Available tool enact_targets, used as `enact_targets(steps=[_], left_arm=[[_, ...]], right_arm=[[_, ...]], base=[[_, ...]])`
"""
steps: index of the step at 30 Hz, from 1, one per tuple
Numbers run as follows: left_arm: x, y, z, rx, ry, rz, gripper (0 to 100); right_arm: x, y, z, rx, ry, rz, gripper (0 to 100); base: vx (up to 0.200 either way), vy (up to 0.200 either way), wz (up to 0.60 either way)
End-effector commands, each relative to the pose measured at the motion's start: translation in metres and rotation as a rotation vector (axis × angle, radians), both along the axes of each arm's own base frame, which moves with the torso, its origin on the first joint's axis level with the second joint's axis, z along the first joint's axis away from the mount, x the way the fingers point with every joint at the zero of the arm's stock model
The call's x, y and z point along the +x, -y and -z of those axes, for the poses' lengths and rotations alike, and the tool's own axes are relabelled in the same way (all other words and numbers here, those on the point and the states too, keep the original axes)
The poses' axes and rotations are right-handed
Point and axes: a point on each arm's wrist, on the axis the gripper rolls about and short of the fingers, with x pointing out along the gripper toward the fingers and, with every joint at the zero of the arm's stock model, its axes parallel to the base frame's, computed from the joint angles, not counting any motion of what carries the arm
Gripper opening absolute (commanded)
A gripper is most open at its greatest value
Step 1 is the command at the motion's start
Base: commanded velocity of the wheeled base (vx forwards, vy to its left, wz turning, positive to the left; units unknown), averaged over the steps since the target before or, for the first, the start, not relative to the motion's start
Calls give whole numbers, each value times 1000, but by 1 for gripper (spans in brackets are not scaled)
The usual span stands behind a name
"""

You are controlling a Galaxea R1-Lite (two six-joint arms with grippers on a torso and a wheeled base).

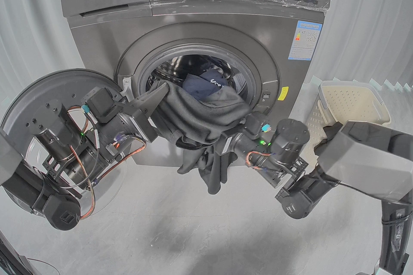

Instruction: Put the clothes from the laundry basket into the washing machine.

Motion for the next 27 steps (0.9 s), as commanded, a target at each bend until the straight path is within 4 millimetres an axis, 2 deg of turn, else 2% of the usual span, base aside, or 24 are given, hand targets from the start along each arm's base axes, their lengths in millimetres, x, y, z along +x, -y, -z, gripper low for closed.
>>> enact_targets(steps=[1,8,14,18,22,27], left_arm=[[14,-7,27,50,-82,-37,0],[23,-10,54,152,-119,-75,0],[28,-12,84,268,-166,-70,0],[28,-14,94,299,-189,-66,0],[24,-18,103,323,-223,-45,0],[15,-24,128,419,-282,1,0]], right_arm=[[-14,31,-41,30,48,38,0],[-14,47,-44,23,40,73,0],[-14,43,-51,38,59,65,0],[-15,43,-52,40,62,64,0],[-15,41,-54,45,69,59,0],[-14,37,-59,57,84,52,0]], base=[[0,0,0],[0,0,0],[0,0,0],[0,0,0],[0,0,0],[0,0,0]])
